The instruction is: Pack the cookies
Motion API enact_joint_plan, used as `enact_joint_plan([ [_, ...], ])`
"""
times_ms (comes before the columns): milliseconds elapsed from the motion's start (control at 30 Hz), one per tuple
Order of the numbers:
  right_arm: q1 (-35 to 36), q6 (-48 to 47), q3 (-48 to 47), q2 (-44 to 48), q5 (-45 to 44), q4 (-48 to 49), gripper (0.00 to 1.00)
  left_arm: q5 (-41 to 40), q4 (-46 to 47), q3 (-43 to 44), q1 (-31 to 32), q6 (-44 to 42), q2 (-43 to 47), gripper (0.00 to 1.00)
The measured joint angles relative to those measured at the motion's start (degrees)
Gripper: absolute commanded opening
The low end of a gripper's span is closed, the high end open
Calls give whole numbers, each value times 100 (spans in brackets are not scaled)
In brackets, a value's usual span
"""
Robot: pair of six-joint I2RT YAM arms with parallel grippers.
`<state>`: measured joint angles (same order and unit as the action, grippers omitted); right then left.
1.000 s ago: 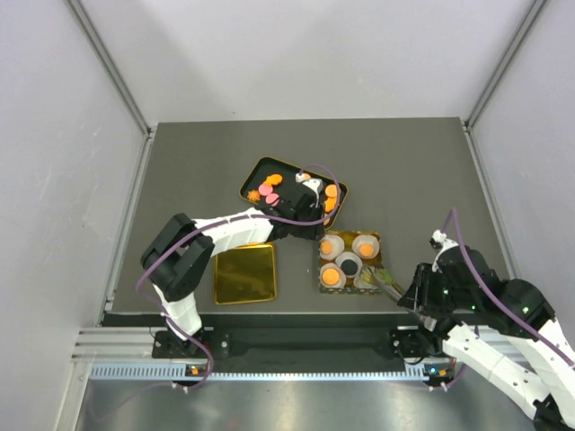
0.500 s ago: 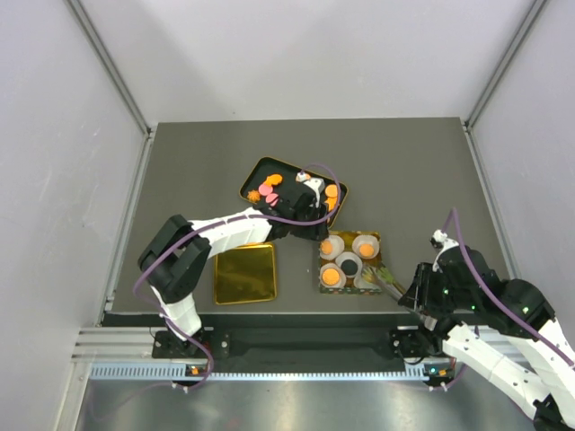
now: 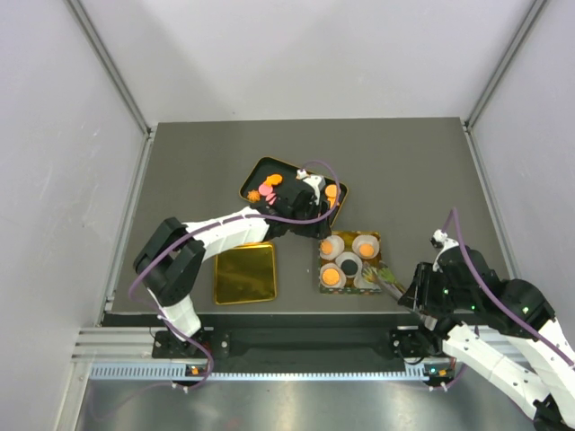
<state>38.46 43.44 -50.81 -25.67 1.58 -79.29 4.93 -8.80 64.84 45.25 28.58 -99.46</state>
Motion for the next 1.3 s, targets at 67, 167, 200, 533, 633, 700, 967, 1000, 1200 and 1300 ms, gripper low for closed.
enact_joint_plan([
  [67, 0, 0, 0, 0, 0, 0, 40, 0, 0, 4, 0, 0, 4, 66],
  [167, 0, -22, 0, 0, 0, 0, 40, 0, -7, 4, 0, 0, 20, 66],
  [200, 0, -33, 0, 0, 0, 0, 41, 0, -15, 4, 0, 0, 26, 66],
  [533, 0, -46, -7, -17, -2, -2, 44, 0, -55, 20, 0, 0, 92, 67],
  [633, 2, -109, -354, -295, -129, -96, 47, -9, -138, 39, 0, 0, 153, 67],
  [700, 2, -225, -828, -656, -350, -92, 49, -57, -219, 63, 0, 2, 260, 67],
  [967, -417, -1202, -1565, -2382, -1189, 946, 50, -664, -503, 76, -76, 146, 1198, 71],
  [1000, -761, -1392, -1598, -2632, -1093, 1244, 50, -745, -542, 70, -92, 155, 1357, 71],
  [1200, -2761, -2109, -1604, -3895, -367, 3058, 49, -940, -691, -162, -125, 179, 2339, 73],
  [1300, -3296, -2212, -1547, -4452, -120, 3904, 48, -970, -804, -317, -125, 184, 2653, 73],
])
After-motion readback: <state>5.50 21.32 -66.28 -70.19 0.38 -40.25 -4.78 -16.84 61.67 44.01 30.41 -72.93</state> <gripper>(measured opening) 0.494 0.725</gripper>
